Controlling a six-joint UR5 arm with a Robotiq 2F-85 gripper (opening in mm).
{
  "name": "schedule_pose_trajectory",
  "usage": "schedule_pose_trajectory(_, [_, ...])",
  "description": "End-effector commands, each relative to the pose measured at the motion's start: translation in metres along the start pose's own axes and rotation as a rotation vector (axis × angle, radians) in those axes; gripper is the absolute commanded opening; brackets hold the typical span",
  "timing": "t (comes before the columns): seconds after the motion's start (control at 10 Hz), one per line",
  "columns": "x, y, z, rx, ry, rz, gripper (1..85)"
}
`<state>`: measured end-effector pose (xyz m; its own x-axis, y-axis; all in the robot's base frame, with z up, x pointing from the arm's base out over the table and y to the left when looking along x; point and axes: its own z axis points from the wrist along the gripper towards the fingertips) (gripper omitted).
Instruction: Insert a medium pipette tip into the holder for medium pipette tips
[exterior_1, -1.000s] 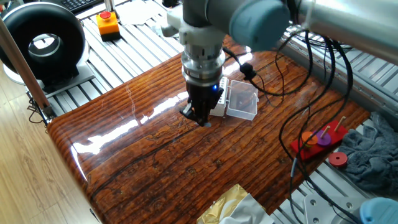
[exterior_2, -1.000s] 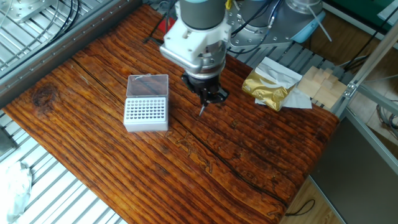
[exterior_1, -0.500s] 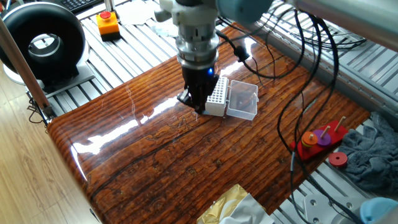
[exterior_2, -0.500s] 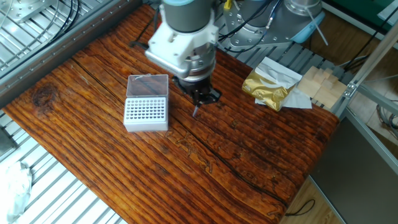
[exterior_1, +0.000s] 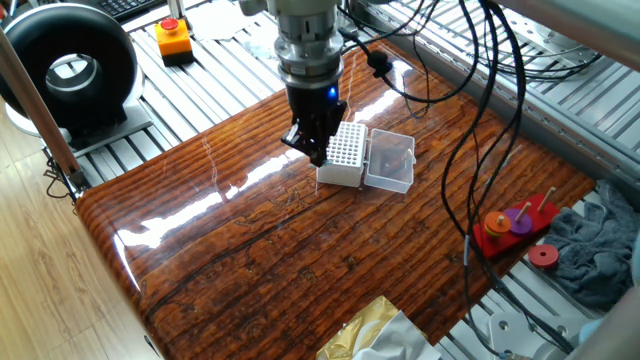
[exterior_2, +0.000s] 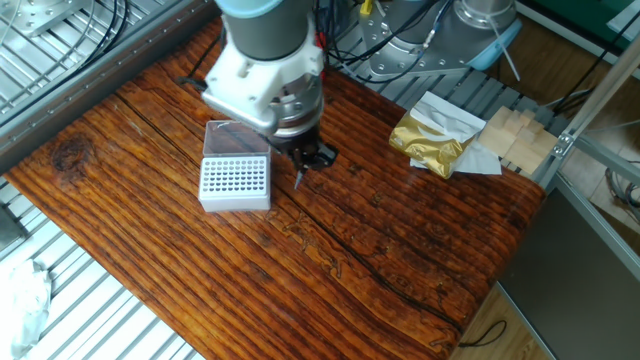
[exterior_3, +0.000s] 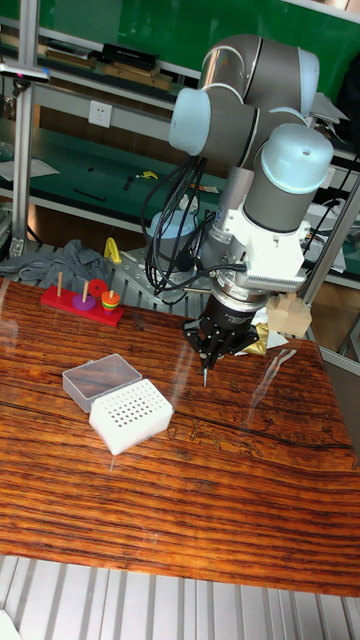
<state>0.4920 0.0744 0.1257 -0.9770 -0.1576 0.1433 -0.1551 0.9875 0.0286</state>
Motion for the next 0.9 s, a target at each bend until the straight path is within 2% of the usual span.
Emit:
schedule_pose_trajectory(0.0, [-0.0109, -0.0026, -0.0027, -0.01, -0.002, -0.008, 1.0])
schedule_pose_trajectory(0.4, [-0.0088, 0.0003, -0.0045, -0.023, 0.01, -0.014, 1.0])
schedule_pose_trajectory(0.7, [-0.0123, 0.0065, -0.0047, -0.047, -0.003, -0.002, 1.0])
schedule_pose_trajectory(0.8, [-0.0176, 0.0069, -0.0048, -0.048, -0.023, 0.013, 1.0])
